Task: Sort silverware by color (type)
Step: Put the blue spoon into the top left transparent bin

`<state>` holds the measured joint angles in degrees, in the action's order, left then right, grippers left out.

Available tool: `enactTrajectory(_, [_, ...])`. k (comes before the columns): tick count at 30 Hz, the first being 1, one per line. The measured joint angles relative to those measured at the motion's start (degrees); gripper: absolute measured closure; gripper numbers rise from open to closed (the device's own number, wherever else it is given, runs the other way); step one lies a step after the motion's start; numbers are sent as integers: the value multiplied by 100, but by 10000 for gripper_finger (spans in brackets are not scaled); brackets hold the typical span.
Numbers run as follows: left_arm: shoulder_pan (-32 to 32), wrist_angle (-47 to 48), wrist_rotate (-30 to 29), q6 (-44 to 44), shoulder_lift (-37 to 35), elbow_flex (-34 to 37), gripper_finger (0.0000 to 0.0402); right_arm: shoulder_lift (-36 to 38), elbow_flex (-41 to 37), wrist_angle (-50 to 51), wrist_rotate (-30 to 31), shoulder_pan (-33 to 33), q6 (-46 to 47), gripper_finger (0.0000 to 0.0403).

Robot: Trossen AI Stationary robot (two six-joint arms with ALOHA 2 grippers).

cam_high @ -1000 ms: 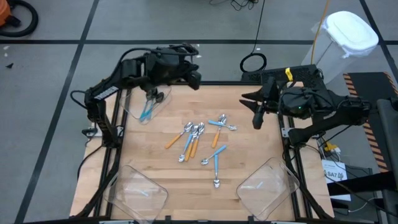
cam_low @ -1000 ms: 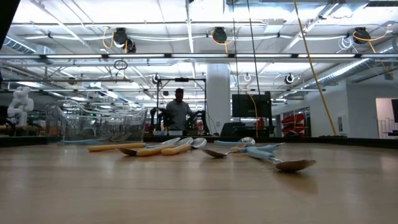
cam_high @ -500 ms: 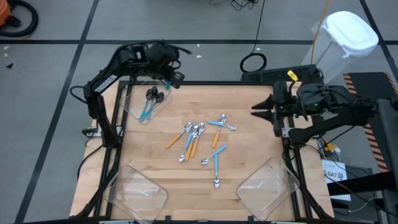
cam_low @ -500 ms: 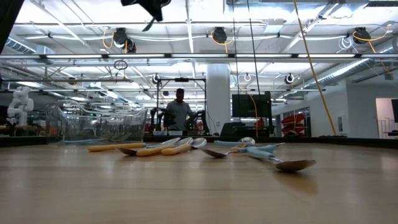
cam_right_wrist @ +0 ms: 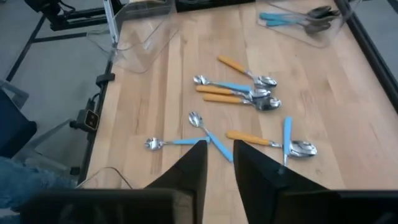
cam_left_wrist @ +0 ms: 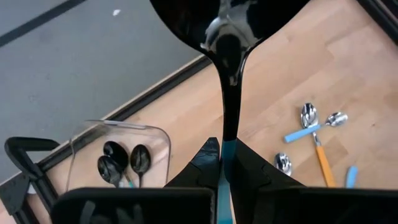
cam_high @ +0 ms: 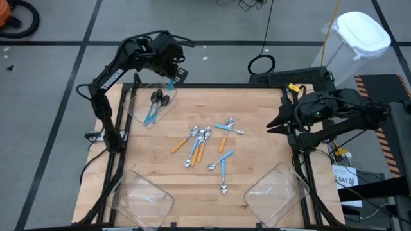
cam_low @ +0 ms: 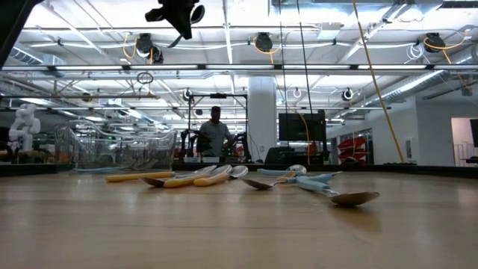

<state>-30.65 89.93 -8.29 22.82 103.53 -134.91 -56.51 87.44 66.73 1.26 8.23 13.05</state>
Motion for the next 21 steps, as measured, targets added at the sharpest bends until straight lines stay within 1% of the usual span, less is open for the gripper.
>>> enactTrajectory(6, [-199, 4, 97, -158, 176, -2, 389, 0, 0, -1, -12, 12, 1, 379])
enactTrajectory(9, [-373, 6, 183, -288, 203, -2, 389, 4, 0, 3, -150, 15, 1, 398])
enactTrajectory(16, [-792, 9, 289, -475, 205, -2, 389, 2, 0, 171, -162, 15, -16, 401])
enactTrajectory(21, [-1052, 18, 663, -498, 320, 82, 389, 2, 0, 567, -317, 15, 2, 402])
